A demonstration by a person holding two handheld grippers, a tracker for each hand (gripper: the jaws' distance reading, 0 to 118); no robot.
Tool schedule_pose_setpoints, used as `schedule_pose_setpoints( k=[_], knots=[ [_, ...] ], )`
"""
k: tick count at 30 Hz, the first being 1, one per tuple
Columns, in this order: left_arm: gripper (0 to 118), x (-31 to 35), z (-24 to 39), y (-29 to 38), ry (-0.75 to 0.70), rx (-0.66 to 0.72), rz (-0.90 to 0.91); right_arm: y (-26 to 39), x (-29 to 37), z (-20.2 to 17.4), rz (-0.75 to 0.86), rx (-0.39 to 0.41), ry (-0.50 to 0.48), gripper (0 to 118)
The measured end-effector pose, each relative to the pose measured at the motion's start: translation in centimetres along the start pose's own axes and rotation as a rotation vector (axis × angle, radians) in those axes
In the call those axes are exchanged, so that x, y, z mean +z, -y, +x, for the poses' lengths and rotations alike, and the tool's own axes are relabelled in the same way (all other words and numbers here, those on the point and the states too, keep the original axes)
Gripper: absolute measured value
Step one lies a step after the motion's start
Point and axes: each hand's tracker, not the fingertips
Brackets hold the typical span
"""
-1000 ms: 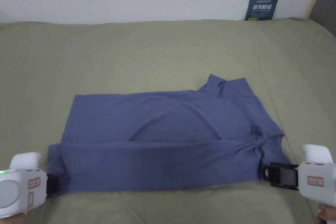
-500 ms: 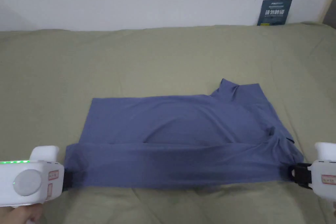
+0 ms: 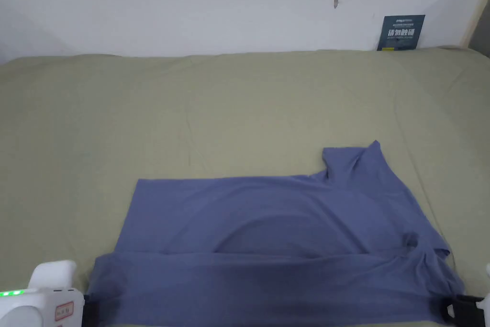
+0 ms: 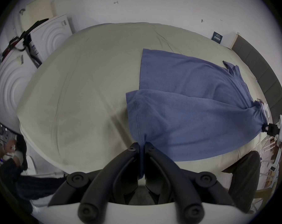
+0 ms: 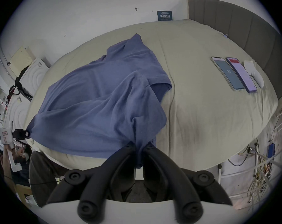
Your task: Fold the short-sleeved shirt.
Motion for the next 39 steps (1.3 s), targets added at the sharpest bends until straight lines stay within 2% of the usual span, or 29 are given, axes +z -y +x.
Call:
schedule_pose_setpoints(
  k=[4, 5, 6, 7, 8, 10, 13, 14, 15, 16, 17, 18, 19, 20, 23, 26, 29, 31, 33, 34, 35, 36, 39],
  knots=[
    [5, -0.8, 0.0, 0.0, 0.000, -0.006, 0.001, 0.2, -0.6, 0.0, -0.006, -0.009, 0.006, 11],
    [28, -0.9, -0.1, -0.3, 0.016, -0.007, -0.013, 0.0, -0.7, 0.1, -0.012, -0.015, 0.006, 23],
    [74, -0.9, 0.1, -0.3, 0.006, -0.005, -0.033, -0.2, -0.7, 0.1, -0.032, -0.029, 0.017, 55],
    [115, -1.0, 0.0, -0.4, -0.011, -0.009, -0.037, -0.1, -0.1, -0.5, -0.043, -0.012, 0.049, 95],
    [116, -0.6, -0.3, -0.3, -0.009, -0.014, -0.033, -0.1, 0.2, -0.3, -0.034, 0.012, 0.045, 118],
    [115, 1.5, -0.2, -1.8, -0.006, -0.015, 0.054, -0.8, 2.0, -0.5, 0.062, 0.038, 0.068, 115],
    [115, 2.4, -0.1, -4.3, 0.014, 0.006, 0.097, -3.5, 3.4, -1.1, 0.084, 0.009, 0.110, 114],
    [114, 1.9, 0.0, -4.6, 0.014, 0.017, 0.125, -4.2, 3.8, -1.1, 0.112, 0.004, 0.078, 112],
    [110, 2.0, 0.3, -5.5, 0.017, 0.025, 0.155, -4.7, 3.5, -1.5, 0.132, 0.007, 0.057, 100],
    [96, 2.1, 0.7, -6.5, 0.040, 0.028, 0.190, -5.7, 3.7, -2.1, 0.154, 0.016, 0.076, 72],
    [47, 2.0, 1.0, -7.4, 0.049, 0.025, 0.201, -6.3, 3.8, -2.5, 0.193, 0.025, 0.091, 16],
    [2, 1.8, 1.4, -8.2, 0.046, 0.028, 0.210, -7.1, 3.6, -3.2, 0.220, 0.049, 0.115, 1],
    [1, 1.3, 1.8, -9.3, 0.035, 0.022, 0.222, -7.6, 3.7, -4.6, 0.230, 0.078, 0.159, 1],
    [1, 0.8, 2.2, -10.1, 0.029, 0.057, 0.261, -8.1, 3.3, -5.0, 0.251, 0.087, 0.158, 1],
    [1, -1.0, 3.1, -13.1, 0.053, 0.030, 0.244, -10.3, 1.8, -5.3, 0.233, 0.064, 0.107, 1],
    [1, -3.7, 3.5, -16.3, 0.057, 0.044, 0.221, -12.3, -0.2, -5.4, 0.223, 0.048, 0.106, 1],
    [1, -6.9, 4.2, -19.4, -0.013, -0.008, 0.198, -14.0, -2.5, -5.3, 0.205, 0.054, 0.113, 1],
    [13, -9.5, 4.5, -21.0, -0.069, -0.006, 0.165, -15.4, -4.5, -5.0, 0.187, 0.055, 0.128, 1],
    [19, -12.0, 4.2, -22.2, -0.031, 0.021, 0.118, -16.5, -5.9, -4.5, 0.169, 0.048, 0.136, 1],
    [42, -13.7, 4.0, -23.1, -0.039, 0.022, 0.073, -17.0, -6.7, -4.2, 0.161, 0.045, 0.136, 1],
    [92, -14.8, 3.9, -23.6, -0.063, 0.027, 0.047, -17.4, -7.3, -4.1, 0.155, 0.044, 0.148, 1],
    [113, -16.2, 3.9, -24.1, -0.075, 0.031, 0.038, -17.9, -7.9, -3.8, 0.149, 0.045, 0.153, 1],
    [111, -17.9, 4.3, -24.9, -0.097, 0.000, 0.049, -19.0, -9.4, -2.8, 0.130, 0.043, 0.171, 1]
  ],
)
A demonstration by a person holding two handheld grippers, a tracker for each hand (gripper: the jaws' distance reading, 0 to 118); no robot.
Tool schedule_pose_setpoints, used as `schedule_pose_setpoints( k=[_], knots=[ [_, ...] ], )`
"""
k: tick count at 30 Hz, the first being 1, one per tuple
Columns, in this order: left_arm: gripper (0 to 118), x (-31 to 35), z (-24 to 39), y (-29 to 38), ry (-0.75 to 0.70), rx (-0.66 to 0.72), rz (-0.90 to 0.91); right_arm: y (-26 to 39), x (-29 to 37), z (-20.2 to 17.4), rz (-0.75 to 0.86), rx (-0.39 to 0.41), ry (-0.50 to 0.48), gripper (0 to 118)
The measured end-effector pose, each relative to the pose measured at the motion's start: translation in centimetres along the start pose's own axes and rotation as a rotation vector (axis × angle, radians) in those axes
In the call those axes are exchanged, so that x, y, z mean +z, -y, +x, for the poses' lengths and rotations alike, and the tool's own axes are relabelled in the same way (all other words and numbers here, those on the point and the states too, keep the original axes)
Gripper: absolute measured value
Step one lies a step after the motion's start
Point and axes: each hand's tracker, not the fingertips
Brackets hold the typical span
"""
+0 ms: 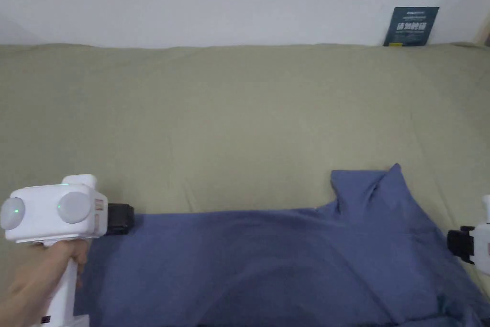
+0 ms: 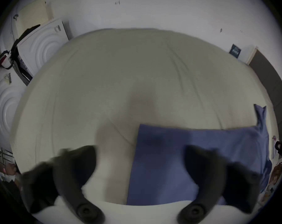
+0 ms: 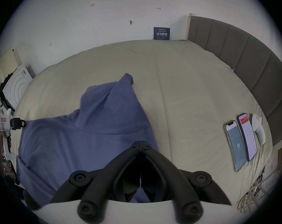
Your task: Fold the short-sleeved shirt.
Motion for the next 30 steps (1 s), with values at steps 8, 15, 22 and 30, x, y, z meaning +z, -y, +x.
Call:
schedule_pose_setpoints(
  k=[8, 15, 22, 30],
  knots=[
    [48, 1.5, 0.7, 0.1, 0.063, -0.013, -0.016, -2.7, -3.0, 1.3, -0.012, 0.014, 0.030, 1],
    [5, 2.5, 0.4, -0.4, 0.091, -0.034, -0.001, -5.8, -5.9, 0.9, -0.076, -0.009, -0.070, 118],
    [5, 2.0, 0.3, -0.1, 0.089, -0.017, -0.009, -4.9, -8.5, 0.3, -0.246, 0.159, -0.008, 101],
    [5, 3.1, 0.0, 0.1, 0.091, -0.027, 0.005, -5.6, -5.4, 1.4, -0.179, 0.081, -0.072, 4]
  ],
)
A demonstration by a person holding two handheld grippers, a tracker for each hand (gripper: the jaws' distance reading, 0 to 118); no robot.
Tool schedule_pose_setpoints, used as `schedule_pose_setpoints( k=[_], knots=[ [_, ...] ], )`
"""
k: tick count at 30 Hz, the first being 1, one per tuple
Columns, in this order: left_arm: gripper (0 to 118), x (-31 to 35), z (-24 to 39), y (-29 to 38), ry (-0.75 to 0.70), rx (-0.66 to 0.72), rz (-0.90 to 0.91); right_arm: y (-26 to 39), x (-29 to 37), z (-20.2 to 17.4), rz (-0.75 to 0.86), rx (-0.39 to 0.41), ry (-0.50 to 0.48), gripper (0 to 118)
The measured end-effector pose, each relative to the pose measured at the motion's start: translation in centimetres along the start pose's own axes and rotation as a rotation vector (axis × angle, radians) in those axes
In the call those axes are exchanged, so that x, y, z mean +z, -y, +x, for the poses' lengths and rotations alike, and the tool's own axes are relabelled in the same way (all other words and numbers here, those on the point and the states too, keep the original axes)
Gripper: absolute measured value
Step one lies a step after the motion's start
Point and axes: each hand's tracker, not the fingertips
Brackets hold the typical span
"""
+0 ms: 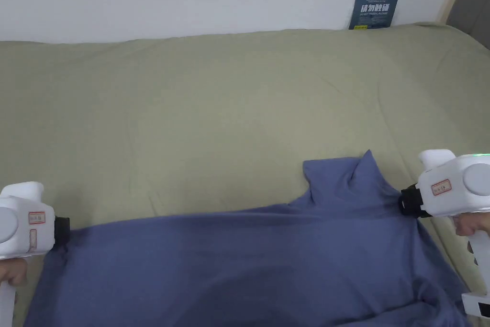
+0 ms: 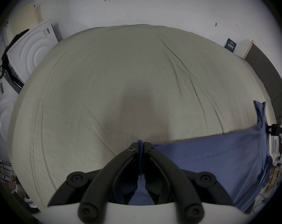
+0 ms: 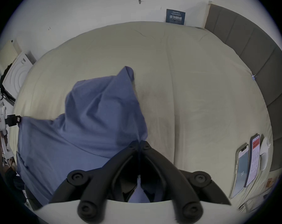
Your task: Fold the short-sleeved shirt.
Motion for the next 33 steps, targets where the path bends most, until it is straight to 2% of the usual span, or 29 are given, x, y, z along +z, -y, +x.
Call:
schedule_pose_setpoints(
  k=[3, 6, 14, 25, 29, 33],
  knots=[
    [5, 1.6, -0.5, 0.5, 0.011, 0.014, 0.010, 0.4, 1.8, -0.4, 0.049, 0.031, 0.016, 4],
    [5, 3.5, -1.2, 1.1, 0.019, 0.024, 0.024, 1.1, 4.2, -0.1, 0.092, -0.017, -0.040, 4],
    [5, 10.0, -2.6, 4.5, 0.044, 0.049, 0.100, 5.2, 10.8, -0.1, 0.180, -0.042, -0.072, 4],
    [5, 18.4, -4.6, 15.3, 0.046, 0.057, 0.169, 16.8, 18.2, -0.3, 0.266, -0.050, -0.133, 4],
    [5, 19.2, -4.8, 19.8, 0.038, 0.053, 0.156, 21.4, 18.8, 0.0, 0.259, -0.076, -0.150, 4],
    [5, 18.8, -5.3, 23.7, 0.036, 0.067, 0.110, 25.4, 17.6, -0.2, 0.190, -0.066, -0.145, 4]
  ],
)
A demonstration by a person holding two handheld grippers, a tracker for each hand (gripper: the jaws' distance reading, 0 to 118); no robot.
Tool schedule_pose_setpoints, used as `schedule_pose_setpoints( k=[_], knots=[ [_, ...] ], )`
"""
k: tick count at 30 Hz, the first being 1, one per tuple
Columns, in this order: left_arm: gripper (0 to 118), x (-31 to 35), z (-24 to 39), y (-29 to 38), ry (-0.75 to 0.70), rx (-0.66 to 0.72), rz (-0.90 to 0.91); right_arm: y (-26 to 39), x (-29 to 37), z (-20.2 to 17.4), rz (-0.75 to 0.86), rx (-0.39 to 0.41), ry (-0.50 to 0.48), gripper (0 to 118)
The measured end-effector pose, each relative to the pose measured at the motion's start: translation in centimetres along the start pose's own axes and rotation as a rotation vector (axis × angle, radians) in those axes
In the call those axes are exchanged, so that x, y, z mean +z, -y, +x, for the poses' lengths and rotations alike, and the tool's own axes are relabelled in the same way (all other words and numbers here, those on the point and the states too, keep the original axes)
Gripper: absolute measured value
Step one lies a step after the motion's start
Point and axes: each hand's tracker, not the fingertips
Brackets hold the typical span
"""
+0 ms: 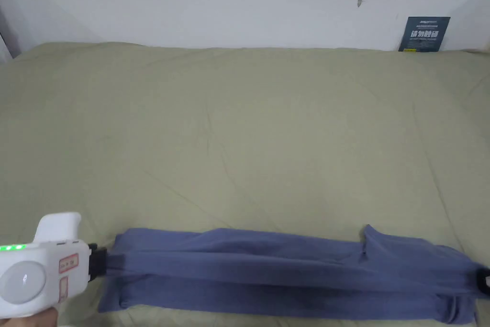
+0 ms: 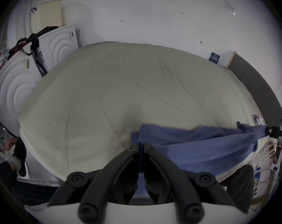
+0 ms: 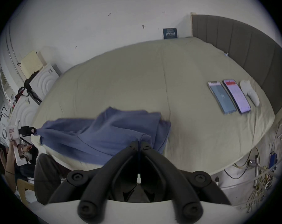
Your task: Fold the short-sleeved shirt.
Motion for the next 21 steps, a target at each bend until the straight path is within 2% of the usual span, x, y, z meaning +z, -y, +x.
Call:
schedule_pose_setpoints(
  k=[8, 9, 10, 11, 12, 13, 14, 15, 18, 20, 21],
  knots=[
    [5, -3.1, -1.5, 2.0, -0.012, 0.038, -0.082, 1.5, -2.5, 1.4, -0.056, -0.053, 0.014, 5],
    [14, -3.3, -1.5, 1.8, -0.003, 0.021, -0.109, 1.3, -2.5, 1.6, -0.064, -0.054, 0.012, 10],
    [49, -3.5, -1.4, 1.7, -0.010, -0.010, -0.154, 1.1, -2.7, 1.6, -0.076, -0.053, 0.015, 30],
    [66, -3.4, -1.3, 1.6, -0.011, -0.008, -0.144, 1.0, -2.7, 1.4, -0.085, -0.056, 0.033, 40],
    [83, -3.1, -1.0, 1.8, -0.057, -0.049, -0.140, 0.8, -2.7, 1.1, -0.122, -0.062, 0.095, 55],
    [99, -3.2, -1.2, 1.8, -0.095, -0.079, -0.152, 0.7, -2.4, 1.1, -0.144, -0.052, 0.114, 69],
    [118, -2.7, -1.7, 1.2, -0.056, -0.093, -0.065, 0.6, -2.3, 0.8, -0.149, -0.037, 0.111, 115],
    [114, -2.7, -2.4, 1.0, -0.055, -0.076, -0.110, 0.3, -1.4, 0.4, -0.061, 0.002, 0.148, 116],
    [114, -0.6, -3.4, -0.1, -0.030, 0.018, -0.044, -0.4, 1.0, -1.7, -0.043, 0.052, 0.152, 113],
    [111, 1.7, -2.8, 0.0, 0.003, 0.083, 0.008, -1.0, 2.3, -3.3, 0.022, 0.019, 0.117, 112],
    [103, 2.2, -3.1, -0.3, 0.027, 0.116, 0.031, -0.9, 2.0, -3.5, 0.057, -0.014, 0.092, 105]
  ],
)
